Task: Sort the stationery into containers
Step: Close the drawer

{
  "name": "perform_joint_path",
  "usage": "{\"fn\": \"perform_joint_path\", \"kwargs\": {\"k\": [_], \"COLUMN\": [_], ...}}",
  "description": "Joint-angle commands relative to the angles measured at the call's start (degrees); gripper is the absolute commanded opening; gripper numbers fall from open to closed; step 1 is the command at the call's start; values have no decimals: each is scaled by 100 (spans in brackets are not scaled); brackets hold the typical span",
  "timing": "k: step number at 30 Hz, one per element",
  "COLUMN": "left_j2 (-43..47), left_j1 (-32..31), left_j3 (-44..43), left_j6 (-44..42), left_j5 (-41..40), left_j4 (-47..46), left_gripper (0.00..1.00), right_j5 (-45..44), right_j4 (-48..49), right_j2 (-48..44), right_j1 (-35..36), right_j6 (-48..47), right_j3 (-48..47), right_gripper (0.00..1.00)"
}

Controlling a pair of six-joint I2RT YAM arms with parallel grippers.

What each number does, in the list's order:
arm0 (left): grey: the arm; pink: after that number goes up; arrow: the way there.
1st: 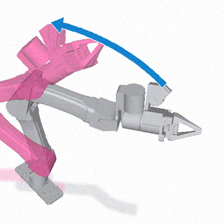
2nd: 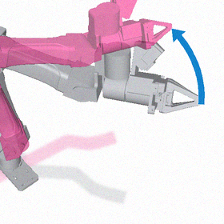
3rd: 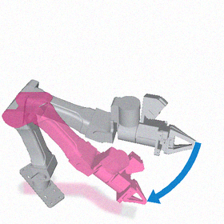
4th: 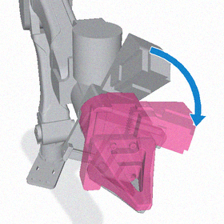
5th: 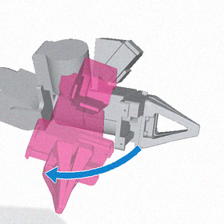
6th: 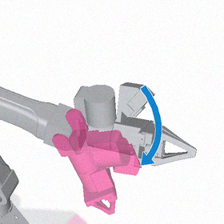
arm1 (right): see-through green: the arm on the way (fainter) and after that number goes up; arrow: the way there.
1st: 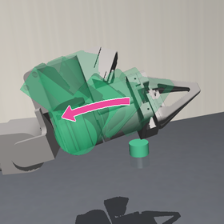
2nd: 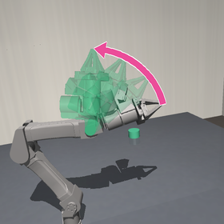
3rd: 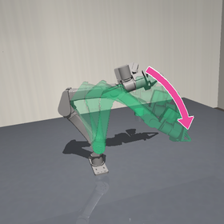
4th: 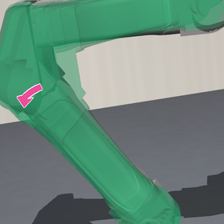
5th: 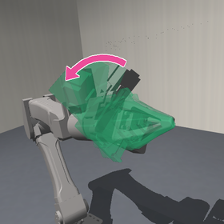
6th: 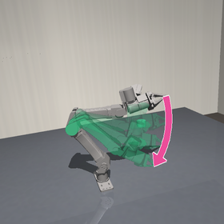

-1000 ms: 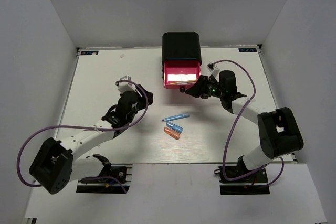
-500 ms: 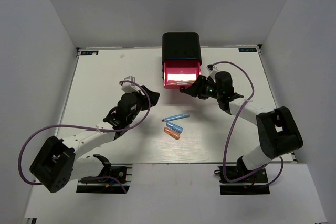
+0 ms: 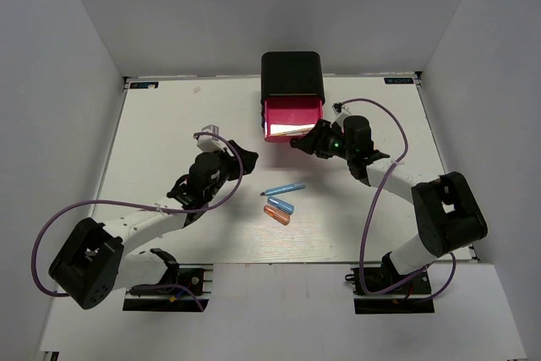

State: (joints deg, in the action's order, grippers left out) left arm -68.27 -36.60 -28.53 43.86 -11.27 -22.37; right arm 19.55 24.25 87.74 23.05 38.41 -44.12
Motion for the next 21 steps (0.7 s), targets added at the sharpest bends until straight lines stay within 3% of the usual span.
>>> {"fn": "perform_joint_path", "kwargs": {"k": [1,14,21], "left_j2": [33,33,-20], "left_j1": [-23,-23,-23], "left_j3": [67,120,120], "left_j6": [-53,-53,-53], "left_j5": [63,63,63], "left_j4": [-83,-136,-136], "left_gripper": [70,70,70], "right_j5": [-267,-742,-874], "right_j4": [607,924,880], "right_j2": [-126,67,164], "right_j1": [42,332,411], "right_j6": [-44,-264,-440], "right_j3": [-123,-211,-281], "right_gripper": [54,54,40]}}
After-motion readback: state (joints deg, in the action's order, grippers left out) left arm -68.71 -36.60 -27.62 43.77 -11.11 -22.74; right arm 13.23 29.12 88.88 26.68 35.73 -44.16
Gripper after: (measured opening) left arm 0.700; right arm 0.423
